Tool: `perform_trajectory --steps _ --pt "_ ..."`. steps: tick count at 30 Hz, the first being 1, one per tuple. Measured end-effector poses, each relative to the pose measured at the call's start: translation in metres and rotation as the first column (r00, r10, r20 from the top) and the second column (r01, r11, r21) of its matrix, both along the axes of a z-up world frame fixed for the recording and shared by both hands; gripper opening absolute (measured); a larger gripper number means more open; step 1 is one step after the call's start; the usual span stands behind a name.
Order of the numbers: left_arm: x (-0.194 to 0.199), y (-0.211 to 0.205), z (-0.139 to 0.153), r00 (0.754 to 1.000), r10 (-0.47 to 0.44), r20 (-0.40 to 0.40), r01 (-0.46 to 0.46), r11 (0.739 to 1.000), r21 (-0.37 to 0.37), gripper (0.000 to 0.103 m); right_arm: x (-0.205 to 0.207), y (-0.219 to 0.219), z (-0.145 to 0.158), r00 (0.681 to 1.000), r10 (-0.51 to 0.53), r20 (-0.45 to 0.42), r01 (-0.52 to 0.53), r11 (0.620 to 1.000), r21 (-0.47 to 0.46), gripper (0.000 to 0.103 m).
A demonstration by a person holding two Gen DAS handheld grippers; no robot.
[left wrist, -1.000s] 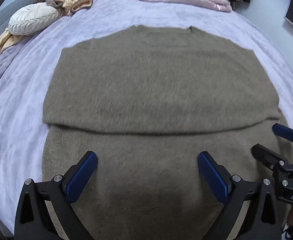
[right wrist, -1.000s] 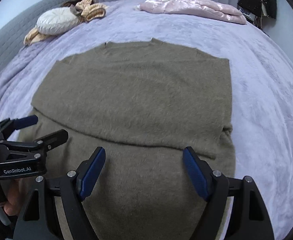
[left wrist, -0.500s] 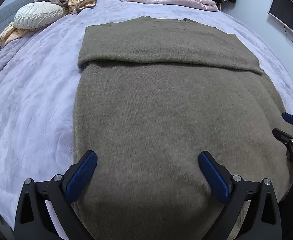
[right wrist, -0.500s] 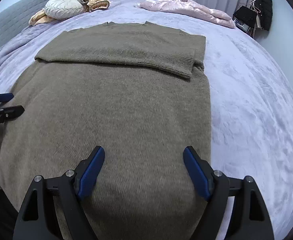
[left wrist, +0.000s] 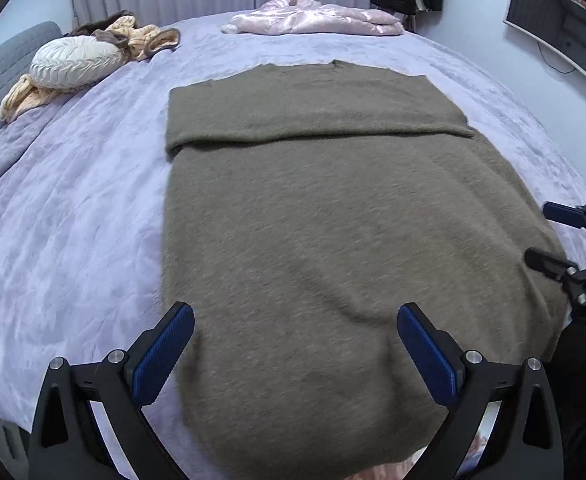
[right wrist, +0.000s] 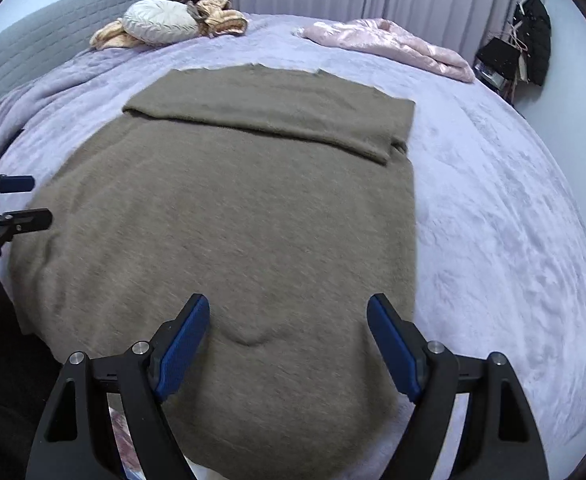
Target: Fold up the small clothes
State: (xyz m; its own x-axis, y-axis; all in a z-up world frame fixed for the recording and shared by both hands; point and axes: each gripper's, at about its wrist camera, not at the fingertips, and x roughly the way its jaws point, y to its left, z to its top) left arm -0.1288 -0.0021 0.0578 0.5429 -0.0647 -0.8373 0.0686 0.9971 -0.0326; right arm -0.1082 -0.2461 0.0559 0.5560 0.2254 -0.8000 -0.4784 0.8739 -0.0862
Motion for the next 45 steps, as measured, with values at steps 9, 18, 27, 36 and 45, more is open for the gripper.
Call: perform_trajectory --steps 9,18,27,36,45 --pt "0.002 -0.032 -0.038 0.996 -0.077 -0.046 0.081 0.993 0.088 0.102 -0.003 0.06 -0.037 0.968 0.244 -0.052 -0.247 0.966 -0.069 0.084" --pt "-0.007 -0.031 -0.039 0.996 -0.075 -0.056 0.08 0.992 0.093 0.102 -0.026 0.018 -0.042 0.964 0.264 -0.028 -0.265 0.963 -0.041 0.09" --pt "-0.027 -0.023 -0.039 0.996 -0.066 -0.059 0.072 0.993 0.094 0.102 -0.035 0.008 -0.043 0.966 0.258 -0.031 -0.26 0.963 -0.078 0.09" --pt "-0.049 -0.013 -0.044 0.995 -0.077 -0.068 0.083 0.991 0.104 0.102 -0.049 -0.003 -0.049 0.96 0.277 -0.032 -0.278 0.95 -0.141 0.091" --pt "-0.077 0.039 -0.036 0.991 0.036 -0.127 -0.049 0.994 -0.095 0.102 -0.07 -0.036 -0.035 0.978 0.206 -0.04 -0.21 0.969 -0.131 0.091"
